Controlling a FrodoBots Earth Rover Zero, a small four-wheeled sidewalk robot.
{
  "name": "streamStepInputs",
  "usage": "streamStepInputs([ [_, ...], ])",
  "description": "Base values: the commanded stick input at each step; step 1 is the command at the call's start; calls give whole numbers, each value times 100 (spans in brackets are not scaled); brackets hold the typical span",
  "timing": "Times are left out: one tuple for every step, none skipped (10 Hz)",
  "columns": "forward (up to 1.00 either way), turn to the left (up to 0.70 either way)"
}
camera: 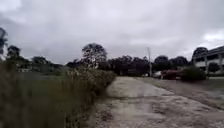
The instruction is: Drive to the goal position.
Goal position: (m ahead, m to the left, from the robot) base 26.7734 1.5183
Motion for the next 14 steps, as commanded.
streamStepInputs([
  [50, 0],
  [50, 0],
  [50, 0],
  [50, 0],
  [50, -29],
  [50, -50],
  [50, -50],
  [50, -50],
  [50, -50],
  [50, -9],
  [50, -9],
  [50, -29],
  [50, -50],
  [50, -49],
])
